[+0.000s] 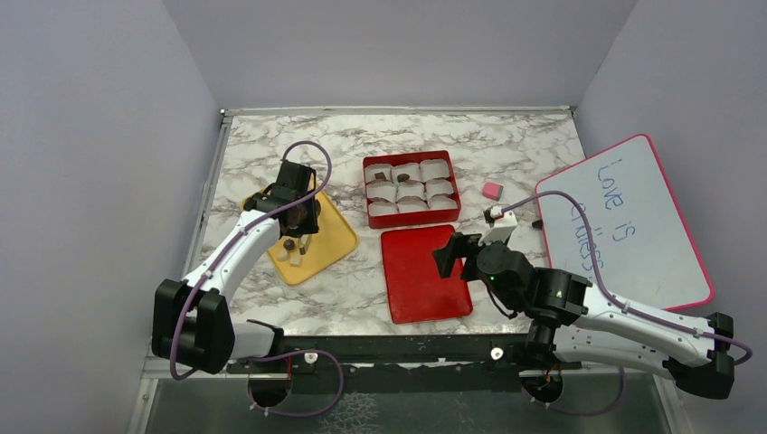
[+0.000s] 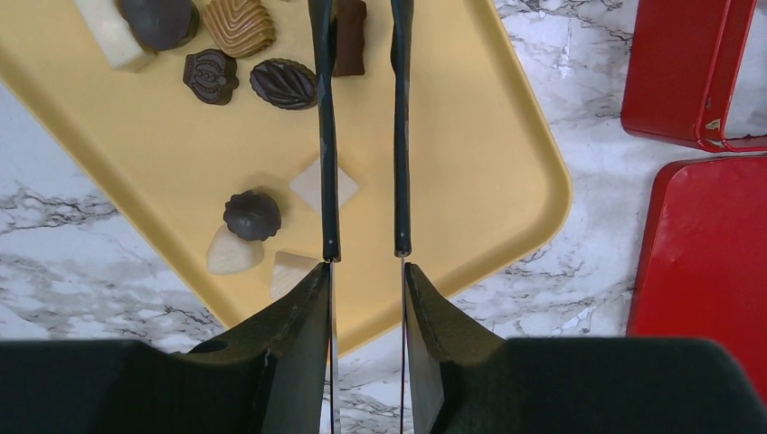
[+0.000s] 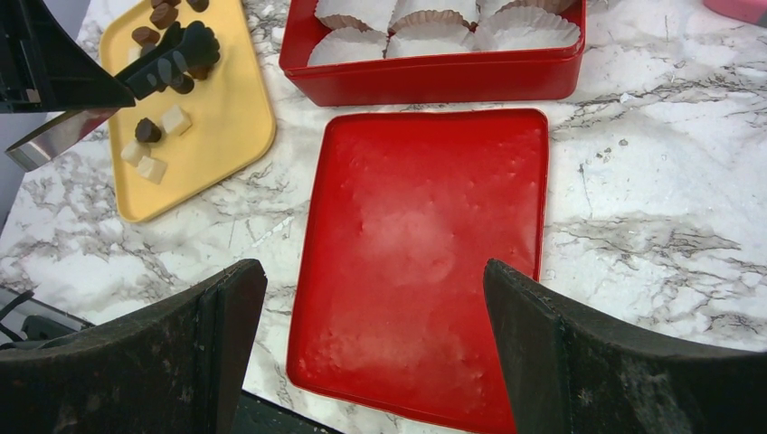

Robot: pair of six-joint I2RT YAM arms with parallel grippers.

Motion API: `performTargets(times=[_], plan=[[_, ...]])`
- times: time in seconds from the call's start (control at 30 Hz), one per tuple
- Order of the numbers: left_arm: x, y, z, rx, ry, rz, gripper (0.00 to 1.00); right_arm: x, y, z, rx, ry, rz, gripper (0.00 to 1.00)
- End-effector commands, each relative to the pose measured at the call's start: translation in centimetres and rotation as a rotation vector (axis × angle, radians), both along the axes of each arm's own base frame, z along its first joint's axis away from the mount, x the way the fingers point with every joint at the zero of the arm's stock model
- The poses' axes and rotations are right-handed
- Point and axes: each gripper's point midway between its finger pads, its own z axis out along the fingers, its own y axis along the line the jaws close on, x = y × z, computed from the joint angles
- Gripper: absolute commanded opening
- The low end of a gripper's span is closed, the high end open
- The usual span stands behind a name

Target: Pack the chocolate

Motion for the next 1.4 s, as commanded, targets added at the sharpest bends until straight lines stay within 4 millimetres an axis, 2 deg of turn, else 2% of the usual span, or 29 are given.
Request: performTargets(times=[0.0,0.23,0.3,0.5,0.67,0.87,1.1,1.37], plan=[[0.4,-0.2,0.0,-0.012,-0.016,-0.016,0.34,0.2,0.3,1.0,0.038,-0.018,-0.001,0.95],[-0.1,0.6,-1.1,0.032,0.018,-0.008,0.34,0.2,0.3,0.9,0.041,-0.017,-0.004,0.95],[-0.1,0.6,-1.1,0.03,0.018,-0.009,0.31,0.2,0.3,0.9,0.041,-0.017,-0.004,0.95],[0.0,0.5,0.0,0.021,-0.016,-0.014,0.18,0.2,0.5,0.7,0.04,-0.012,-0.001,0.95],[0.2,0.0,1.2,-0.011,-0.049,-0.026,0.16,0.2,0.5,0.7,0.044,-0.011,-0.001,0.95],[0.8,-1.1,3.0,-0.065,-0.091,-0.054,0.16,0.1,0.3,0.7,0.047,-0.01,-0.002,0.95],[2.9,-2.6,6.4,-0.13,-0.158,-0.08,0.15,0.0,0.0,0.8,0.06,-0.012,-0.008,0.95],[5.2,-5.8,9.9,-0.258,-0.213,-0.157,0.15,-0.1,-0.8,1.1,0.067,-0.021,-0.02,0.95]])
